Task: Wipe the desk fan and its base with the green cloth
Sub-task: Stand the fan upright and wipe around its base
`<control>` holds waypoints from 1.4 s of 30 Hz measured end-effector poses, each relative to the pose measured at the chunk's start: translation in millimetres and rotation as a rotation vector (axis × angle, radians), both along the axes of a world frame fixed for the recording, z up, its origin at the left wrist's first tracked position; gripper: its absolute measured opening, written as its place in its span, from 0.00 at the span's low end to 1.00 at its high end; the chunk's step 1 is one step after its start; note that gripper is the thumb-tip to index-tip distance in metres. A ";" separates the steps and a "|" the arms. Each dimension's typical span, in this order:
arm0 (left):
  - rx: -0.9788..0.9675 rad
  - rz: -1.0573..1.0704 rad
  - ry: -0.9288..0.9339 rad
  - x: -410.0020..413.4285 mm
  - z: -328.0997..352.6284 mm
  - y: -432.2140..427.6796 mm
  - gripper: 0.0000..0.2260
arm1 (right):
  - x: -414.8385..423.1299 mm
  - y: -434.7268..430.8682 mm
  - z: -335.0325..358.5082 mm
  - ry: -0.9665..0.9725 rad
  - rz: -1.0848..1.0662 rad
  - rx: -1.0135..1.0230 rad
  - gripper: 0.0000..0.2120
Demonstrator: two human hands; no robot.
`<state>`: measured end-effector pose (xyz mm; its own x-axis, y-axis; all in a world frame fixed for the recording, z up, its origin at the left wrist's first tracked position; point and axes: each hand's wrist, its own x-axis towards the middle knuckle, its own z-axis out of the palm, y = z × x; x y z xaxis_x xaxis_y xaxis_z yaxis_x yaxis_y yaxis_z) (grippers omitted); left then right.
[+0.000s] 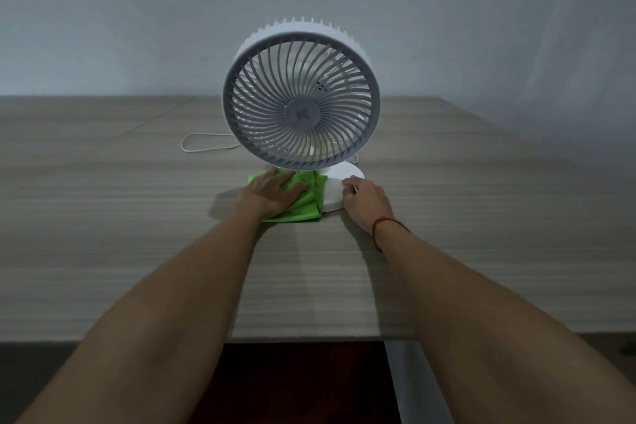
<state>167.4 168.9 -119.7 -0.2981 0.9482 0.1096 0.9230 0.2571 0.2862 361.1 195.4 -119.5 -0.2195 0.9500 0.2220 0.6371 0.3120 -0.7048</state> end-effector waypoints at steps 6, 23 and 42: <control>-0.009 0.031 -0.007 27.5 -3.3 -32.2 0.31 | 8.1 -14.6 0.0 -0.149 0.025 0.049 0.15; 0.071 -0.064 0.000 26.2 -1.0 -53.2 0.28 | 7.8 -21.2 -13.5 -0.273 0.160 0.131 0.19; 0.039 -0.079 -0.004 24.4 8.7 -46.4 0.18 | 6.8 -21.2 -13.1 -0.341 0.175 0.109 0.22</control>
